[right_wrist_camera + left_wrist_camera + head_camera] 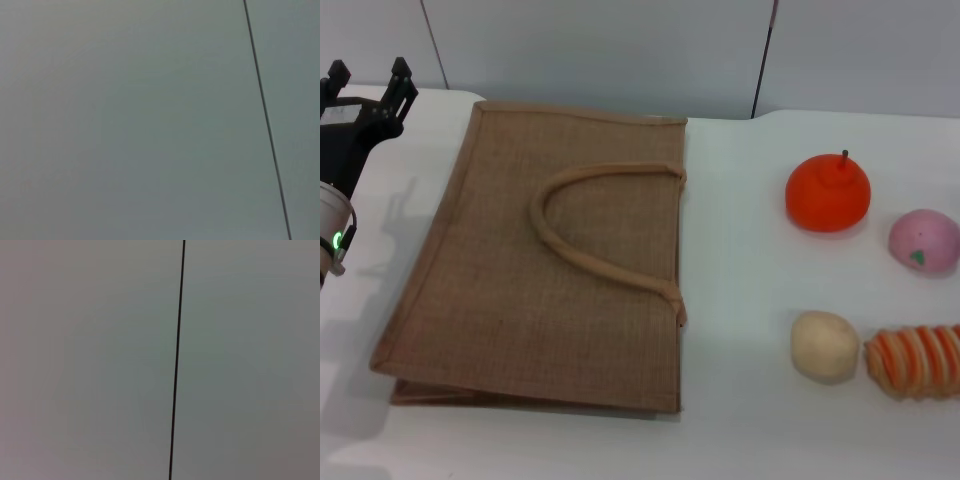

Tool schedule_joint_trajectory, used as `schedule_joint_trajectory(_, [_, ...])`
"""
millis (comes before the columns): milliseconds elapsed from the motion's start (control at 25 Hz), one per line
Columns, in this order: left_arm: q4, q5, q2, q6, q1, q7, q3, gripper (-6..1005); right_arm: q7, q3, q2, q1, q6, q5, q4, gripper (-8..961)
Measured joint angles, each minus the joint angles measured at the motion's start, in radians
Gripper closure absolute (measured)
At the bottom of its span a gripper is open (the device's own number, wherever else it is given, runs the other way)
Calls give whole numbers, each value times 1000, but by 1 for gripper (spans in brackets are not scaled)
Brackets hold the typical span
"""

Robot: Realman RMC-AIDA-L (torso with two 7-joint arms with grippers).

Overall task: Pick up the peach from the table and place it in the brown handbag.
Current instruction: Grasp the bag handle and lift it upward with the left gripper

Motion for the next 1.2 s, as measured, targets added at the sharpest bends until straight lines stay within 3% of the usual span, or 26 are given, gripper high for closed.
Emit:
schedule_joint_trajectory(840, [-4,12,1,12,-5,-4,0,218,0,0,-1,1,-3,-3,0,202])
schedule_joint_trajectory(1040, [-4,149,9,59,-27,-156,0,218,0,-2,-2,1,-10,-3,-4,203])
schedule_joint_trajectory(1200, [2,294,39,38,-29,-323,0,219,-4,-2,-2,-1,-11,-4,-6,204])
